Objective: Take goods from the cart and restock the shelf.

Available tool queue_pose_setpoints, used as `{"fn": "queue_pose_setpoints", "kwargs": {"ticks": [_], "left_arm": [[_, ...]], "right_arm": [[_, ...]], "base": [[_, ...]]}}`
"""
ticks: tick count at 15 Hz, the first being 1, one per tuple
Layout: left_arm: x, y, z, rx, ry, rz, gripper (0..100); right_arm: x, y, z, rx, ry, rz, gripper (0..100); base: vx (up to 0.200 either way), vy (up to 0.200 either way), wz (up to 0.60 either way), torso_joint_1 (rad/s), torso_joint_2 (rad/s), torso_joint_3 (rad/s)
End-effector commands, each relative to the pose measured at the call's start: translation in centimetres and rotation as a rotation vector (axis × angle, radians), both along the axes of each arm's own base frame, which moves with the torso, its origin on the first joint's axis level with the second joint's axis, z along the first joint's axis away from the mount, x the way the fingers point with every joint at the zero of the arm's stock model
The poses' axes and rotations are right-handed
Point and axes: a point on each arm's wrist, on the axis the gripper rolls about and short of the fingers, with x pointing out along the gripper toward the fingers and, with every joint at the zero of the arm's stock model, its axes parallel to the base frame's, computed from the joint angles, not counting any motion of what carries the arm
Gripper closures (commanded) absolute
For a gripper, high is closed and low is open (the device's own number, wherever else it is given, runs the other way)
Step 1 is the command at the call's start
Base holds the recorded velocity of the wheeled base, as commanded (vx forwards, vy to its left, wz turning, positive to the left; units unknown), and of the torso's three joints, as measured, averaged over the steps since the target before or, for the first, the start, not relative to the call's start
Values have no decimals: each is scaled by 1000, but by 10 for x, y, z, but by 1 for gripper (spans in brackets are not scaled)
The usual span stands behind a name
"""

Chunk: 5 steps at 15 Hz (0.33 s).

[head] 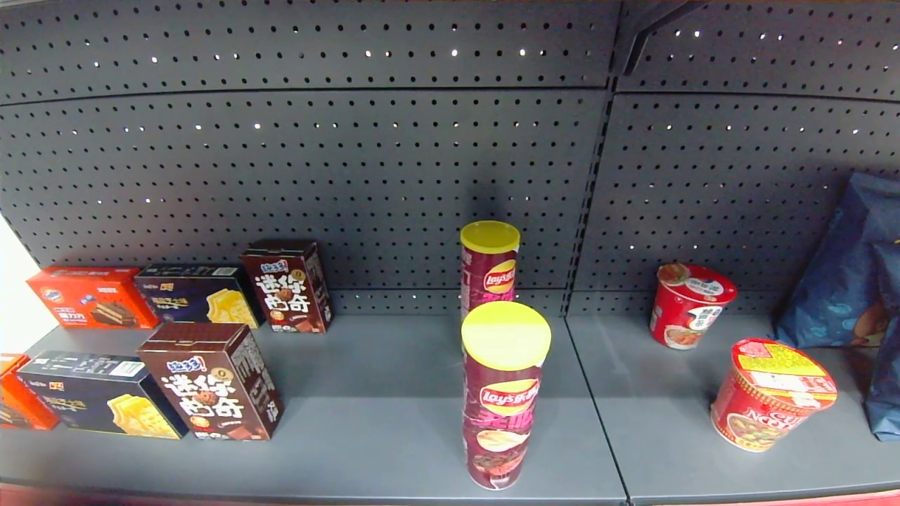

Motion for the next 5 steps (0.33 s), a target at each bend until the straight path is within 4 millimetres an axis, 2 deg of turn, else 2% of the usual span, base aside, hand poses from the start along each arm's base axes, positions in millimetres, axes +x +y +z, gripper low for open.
{"fn": "queue_pose_setpoints", "kwargs": {"ticks": [1, 5], "left_arm": [[0, 0, 0, 0, 0, 0, 0], [0, 0, 0, -1, 0, 1, 0]], "right_arm": [[0, 0, 0, 0, 1, 0, 0], [0, 0, 0, -1, 3, 2, 0]], "base": [[0, 0, 0, 0, 0, 0], [0, 0, 0, 0, 0, 0]]}}
